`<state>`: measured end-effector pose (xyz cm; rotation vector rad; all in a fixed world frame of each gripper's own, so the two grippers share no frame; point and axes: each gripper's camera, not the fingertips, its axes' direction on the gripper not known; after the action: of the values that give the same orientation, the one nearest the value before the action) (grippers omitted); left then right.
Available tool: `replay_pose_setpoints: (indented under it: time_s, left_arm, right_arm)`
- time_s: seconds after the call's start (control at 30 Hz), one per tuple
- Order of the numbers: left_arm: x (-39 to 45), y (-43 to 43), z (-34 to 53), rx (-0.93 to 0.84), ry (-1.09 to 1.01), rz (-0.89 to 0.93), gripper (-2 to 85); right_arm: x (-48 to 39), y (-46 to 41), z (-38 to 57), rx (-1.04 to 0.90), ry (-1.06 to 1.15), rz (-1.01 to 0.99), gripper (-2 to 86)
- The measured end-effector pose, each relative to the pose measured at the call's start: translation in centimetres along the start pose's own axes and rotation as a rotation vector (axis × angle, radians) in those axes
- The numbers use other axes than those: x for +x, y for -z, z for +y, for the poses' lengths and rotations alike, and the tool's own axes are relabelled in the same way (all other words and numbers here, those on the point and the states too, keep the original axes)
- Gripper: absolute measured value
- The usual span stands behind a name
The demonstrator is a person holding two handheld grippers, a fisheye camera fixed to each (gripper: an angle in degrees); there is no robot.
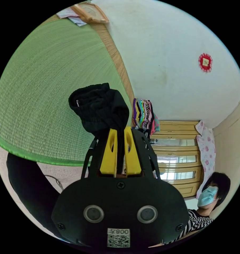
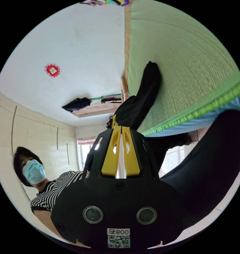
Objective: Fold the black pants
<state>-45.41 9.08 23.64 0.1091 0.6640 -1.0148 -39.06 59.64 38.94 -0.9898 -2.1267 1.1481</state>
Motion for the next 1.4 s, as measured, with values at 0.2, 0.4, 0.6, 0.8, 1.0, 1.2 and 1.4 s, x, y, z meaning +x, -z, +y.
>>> replay_pose_setpoints:
  time_s: [0.2, 0.4, 0.6, 0.8, 1.0, 1.2, 1.4]
  left_arm:
    - [1.6, -0.6, 1.0, 0.039, 0.042, 0.022, 4.7]
    - [4.7, -2.5, 1.1, 0.045, 0.045, 0.04, 4.8]
    - [7.4, -4.2, 1.3, 0.049, 0.063, 0.054, 4.9]
    - [10.2, -6.3, 1.4, 0.053, 0.079, 0.072, 4.9]
    - [13.6, -8.4, 1.1, 0.043, 0.082, 0.061, 4.9]
    - [19.8, -11.3, 0.4, -0.013, -0.015, 0.026, 4.9]
    - [28.1, -18.2, -1.7, -0.118, -0.141, 0.035, 4.8]
  right_arm:
    - [4.7, -0.9, -0.1, -0.046, -0.086, 0.135, 8.3]
    - [7.0, -4.0, -0.8, -0.176, -0.105, 0.248, 10.0]
    - [10.9, -5.6, -0.3, -0.205, -0.159, 0.289, 11.1]
    - [13.4, -4.2, -0.3, -0.167, -0.132, 0.305, 9.5]
    - [13.9, -1.9, -0.5, -0.182, -0.055, 0.212, 3.4]
    - [10.2, 4.4, 1.1, -0.163, 0.088, 0.122, 1.8]
    - [6.3, 14.1, 0.5, -0.008, 0.204, 0.027, 1.3]
